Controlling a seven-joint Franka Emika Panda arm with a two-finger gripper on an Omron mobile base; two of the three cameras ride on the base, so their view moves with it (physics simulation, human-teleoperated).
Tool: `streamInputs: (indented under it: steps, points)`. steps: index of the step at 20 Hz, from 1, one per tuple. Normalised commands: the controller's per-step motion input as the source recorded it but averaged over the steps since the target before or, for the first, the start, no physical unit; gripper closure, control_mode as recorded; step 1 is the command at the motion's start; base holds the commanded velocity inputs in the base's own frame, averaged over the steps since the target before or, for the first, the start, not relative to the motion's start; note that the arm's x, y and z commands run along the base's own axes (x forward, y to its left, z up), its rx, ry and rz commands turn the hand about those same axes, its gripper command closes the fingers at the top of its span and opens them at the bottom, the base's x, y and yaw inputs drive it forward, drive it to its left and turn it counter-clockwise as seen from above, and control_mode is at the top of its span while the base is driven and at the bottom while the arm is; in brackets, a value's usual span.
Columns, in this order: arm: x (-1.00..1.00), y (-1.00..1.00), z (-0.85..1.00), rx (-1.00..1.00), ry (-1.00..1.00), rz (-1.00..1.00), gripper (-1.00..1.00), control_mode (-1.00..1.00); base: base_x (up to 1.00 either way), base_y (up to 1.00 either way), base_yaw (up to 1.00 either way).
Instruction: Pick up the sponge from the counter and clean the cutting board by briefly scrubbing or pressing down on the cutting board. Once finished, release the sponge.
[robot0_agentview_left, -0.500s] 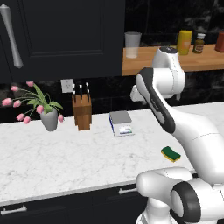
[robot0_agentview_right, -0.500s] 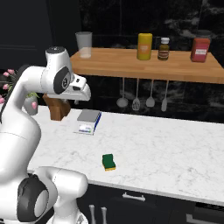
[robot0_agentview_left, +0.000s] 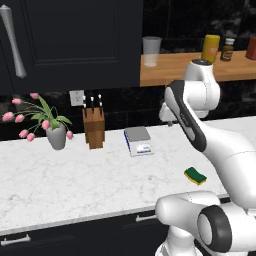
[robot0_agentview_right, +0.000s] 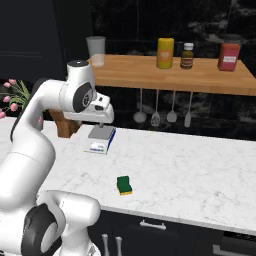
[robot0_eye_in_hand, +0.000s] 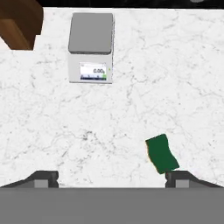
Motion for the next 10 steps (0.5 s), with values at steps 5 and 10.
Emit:
streamInputs:
  steps: [5, 10]
  points:
    - [-0.26, -0.56, -0.56, 0.0, 0.15, 0.1, -1.0, -1.0, 0.0, 0.0, 0.0]
    - [-0.14, -0.19, -0.52, -0.06, 0.08, 0.1, -1.0, -1.0, 0.0, 0.0, 0.0]
